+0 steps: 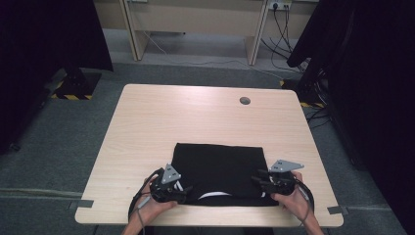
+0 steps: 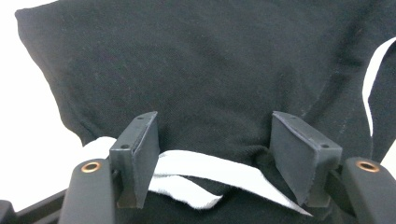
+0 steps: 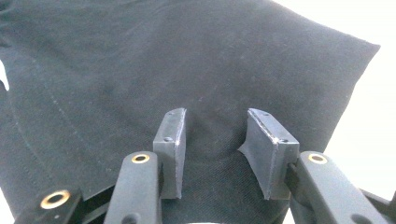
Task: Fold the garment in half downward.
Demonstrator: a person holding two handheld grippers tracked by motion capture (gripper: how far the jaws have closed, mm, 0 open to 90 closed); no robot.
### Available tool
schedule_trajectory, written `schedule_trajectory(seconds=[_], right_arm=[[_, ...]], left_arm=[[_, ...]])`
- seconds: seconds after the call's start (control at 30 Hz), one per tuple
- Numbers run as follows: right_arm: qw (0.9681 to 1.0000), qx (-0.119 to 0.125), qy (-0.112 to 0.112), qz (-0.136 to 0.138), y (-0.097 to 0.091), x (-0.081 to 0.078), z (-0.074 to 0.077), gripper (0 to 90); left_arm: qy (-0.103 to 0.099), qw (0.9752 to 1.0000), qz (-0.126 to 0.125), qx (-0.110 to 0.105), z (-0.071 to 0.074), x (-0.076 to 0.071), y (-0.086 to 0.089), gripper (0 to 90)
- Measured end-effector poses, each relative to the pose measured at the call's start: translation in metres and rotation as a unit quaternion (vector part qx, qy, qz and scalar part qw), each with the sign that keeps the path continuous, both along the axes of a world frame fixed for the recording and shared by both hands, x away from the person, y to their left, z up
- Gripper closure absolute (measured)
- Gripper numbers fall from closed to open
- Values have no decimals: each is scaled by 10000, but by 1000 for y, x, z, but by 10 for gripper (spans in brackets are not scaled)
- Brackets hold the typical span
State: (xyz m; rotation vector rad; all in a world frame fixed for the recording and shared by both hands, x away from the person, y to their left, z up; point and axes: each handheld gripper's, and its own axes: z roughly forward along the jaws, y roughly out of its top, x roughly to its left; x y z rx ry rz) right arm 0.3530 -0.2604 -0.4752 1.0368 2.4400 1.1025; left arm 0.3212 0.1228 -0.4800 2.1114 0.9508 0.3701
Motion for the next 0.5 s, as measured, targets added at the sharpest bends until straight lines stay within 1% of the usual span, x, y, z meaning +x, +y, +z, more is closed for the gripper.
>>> schedule_trajectory(seconds=[0.17, 0.23, 0.27, 0.3, 0.33, 0.37, 0.43, 0.47, 0.5], right_arm=[[9999, -42, 39, -126, 2, 20, 1, 585], [9998, -4, 51, -206, 1, 28, 1, 579], [9997, 12, 67, -224, 1, 30, 1, 568], [9996, 9, 113, -263, 1, 33, 2, 535], [9995, -22, 120, -285, 2, 34, 3, 487], [9993, -57, 118, -359, 2, 34, 5, 474], [9993, 80, 63, -355, 0, 29, 11, 469], [9994, 127, 60, -327, 0, 26, 14, 469], [9995, 167, 25, -270, 1, 21, 17, 469]], left_arm=[[30, 9999, 124, -58, 0, 21, -2, 334], [39, 9998, 160, -99, 0, 27, -2, 331], [93, 9997, 171, -135, 1, 30, -2, 327], [129, 9996, 183, -162, 1, 31, -2, 321], [158, 9996, 184, -168, 2, 32, -1, 307], [144, 9995, 222, -190, 4, 31, 0, 288], [136, 9989, 325, -302, 7, 29, 3, 250], [125, 9987, 346, -357, 10, 26, 4, 234], [74, 9987, 341, -379, 12, 23, 6, 229]])
